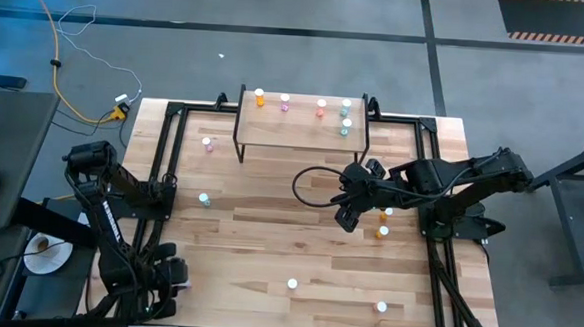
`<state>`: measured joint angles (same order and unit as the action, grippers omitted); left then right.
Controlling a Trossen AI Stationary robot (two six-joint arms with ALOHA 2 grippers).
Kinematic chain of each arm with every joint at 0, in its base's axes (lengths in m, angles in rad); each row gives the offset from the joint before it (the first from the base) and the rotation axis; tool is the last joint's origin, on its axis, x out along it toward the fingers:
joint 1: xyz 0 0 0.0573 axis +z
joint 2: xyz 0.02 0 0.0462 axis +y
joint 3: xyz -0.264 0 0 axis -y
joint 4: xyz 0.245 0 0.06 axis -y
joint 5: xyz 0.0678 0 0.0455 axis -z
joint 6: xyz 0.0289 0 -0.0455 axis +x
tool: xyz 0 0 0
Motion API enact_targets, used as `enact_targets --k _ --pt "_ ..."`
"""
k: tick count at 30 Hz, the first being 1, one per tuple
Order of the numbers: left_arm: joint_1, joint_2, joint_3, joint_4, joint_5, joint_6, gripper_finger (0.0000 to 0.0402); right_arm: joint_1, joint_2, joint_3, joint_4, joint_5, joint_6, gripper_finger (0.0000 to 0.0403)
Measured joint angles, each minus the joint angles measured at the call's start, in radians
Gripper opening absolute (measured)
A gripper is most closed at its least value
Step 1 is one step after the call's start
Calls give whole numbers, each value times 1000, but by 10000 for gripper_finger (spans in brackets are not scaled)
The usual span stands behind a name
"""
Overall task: Pick and place medicine bottles onto shelf by color
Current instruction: Put the bottom purple pill bottle on the shelf aligned with the other purple pill bottle
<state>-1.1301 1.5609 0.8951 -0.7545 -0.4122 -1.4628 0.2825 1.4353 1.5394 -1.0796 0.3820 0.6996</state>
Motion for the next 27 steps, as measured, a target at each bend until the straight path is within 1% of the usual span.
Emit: enact_targets --k 2,6,12,19,27 --pt "4 -11 0 0 -3 0 113 0 0 0 0 0 0 158" --pt "26 -49 0 -1 -27 48 113 0 0 0 0 0 0 158" --pt "123 -136 0 -3 -41 172 113 0 0 0 0 0 -3 158" --pt "294 -260 0 -4 -41 394 113 0 0 0 0 0 -20 158" --pt "552 -413 0 -4 -35 712 113 -16 0 0 0 4 -53 158"
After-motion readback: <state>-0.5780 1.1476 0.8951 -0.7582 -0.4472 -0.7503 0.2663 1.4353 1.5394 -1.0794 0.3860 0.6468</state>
